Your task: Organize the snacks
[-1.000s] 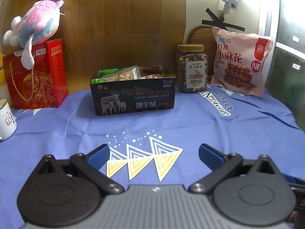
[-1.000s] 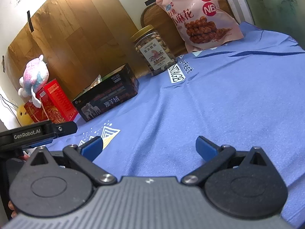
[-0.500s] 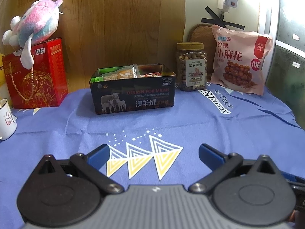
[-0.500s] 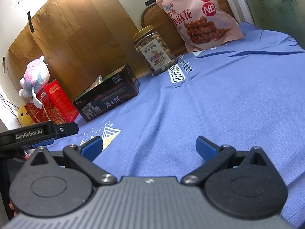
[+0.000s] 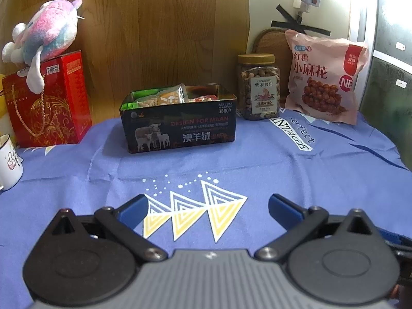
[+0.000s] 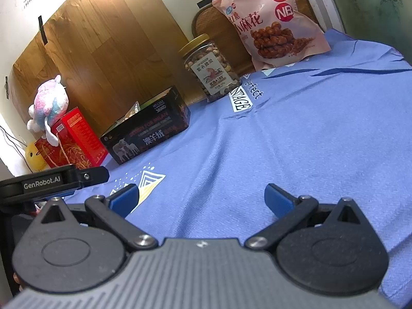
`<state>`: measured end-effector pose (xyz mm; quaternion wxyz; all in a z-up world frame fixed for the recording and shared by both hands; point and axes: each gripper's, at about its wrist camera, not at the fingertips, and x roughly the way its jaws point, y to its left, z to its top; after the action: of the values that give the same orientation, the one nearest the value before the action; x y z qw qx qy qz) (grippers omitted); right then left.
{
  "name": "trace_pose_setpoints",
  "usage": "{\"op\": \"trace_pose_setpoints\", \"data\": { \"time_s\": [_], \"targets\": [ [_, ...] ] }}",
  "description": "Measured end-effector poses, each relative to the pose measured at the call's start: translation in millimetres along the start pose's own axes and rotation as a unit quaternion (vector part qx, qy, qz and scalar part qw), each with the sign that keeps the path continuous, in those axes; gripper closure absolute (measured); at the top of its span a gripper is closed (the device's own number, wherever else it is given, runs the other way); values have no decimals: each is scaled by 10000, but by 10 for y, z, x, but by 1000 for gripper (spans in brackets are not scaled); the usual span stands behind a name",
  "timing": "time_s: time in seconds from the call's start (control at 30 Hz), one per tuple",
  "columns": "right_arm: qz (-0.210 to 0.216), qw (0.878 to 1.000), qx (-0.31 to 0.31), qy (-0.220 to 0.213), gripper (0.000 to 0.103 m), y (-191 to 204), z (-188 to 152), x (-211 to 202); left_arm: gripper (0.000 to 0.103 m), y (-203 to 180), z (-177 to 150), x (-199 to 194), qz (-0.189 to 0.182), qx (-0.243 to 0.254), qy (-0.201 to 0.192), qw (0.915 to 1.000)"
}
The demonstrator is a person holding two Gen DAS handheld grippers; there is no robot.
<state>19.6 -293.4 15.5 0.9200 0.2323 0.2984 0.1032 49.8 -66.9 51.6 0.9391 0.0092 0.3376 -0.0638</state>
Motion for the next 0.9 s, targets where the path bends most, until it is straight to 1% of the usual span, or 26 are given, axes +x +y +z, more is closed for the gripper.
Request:
{"op": "trace_pose_setpoints", "data": {
  "time_s": [0.2,0.4,0.5,0.67,0.9],
  "targets": [
    [35,10000,20,-90,0,-16,58,-31,0,-114,116,44,51,193,141,9997],
    [120,9996,47,-235,0,-3,151,-78,0,-136,130,78,118,197,228,9995],
    [156,9996,29,-214,0,6,147,-75,0,-145,120,110,184,233,265,9992],
    [184,9997,-2,-186,0,28,133,-71,0,-176,110,117,394,361,223,9983],
    [212,9996,-3,-190,0,28,133,-70,0,-154,98,143,488,348,257,9979]
  ]
}}
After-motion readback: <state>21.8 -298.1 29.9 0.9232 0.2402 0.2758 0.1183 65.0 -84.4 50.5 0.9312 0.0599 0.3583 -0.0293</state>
